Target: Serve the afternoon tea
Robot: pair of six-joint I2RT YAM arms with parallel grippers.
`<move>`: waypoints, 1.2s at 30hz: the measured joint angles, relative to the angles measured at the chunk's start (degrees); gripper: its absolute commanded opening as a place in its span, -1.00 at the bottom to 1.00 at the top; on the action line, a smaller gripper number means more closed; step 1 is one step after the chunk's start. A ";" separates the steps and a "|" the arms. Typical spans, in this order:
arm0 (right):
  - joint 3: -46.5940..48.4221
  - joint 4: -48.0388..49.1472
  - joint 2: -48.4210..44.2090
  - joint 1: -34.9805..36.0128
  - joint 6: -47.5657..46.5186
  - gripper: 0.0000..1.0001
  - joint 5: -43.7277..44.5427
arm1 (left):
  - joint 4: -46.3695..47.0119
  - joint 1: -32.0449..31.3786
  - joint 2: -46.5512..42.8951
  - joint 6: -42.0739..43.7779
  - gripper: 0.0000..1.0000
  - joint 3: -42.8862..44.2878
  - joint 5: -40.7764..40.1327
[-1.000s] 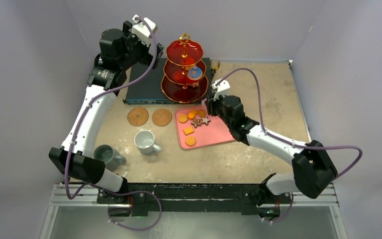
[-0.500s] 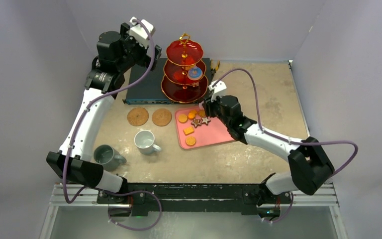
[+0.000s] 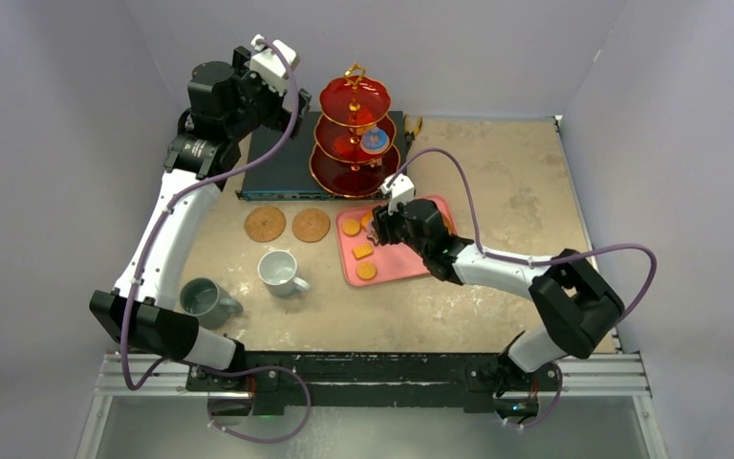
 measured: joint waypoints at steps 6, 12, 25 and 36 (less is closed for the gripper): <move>-0.04 2.01 2.58 0.15 0.22 0.10 0.04 | 0.02 0.00 0.00 0.33 0.99 0.00 0.00; -0.46 2.56 4.35 0.33 0.22 0.11 0.07 | 0.02 0.00 0.00 0.35 0.99 0.00 0.00; -1.11 4.20 6.78 1.44 0.17 0.13 1.18 | 0.00 0.00 0.00 0.35 0.99 0.00 0.17; -1.57 5.27 6.75 1.70 0.09 -0.28 2.14 | 0.00 0.00 0.00 0.35 0.99 0.00 0.17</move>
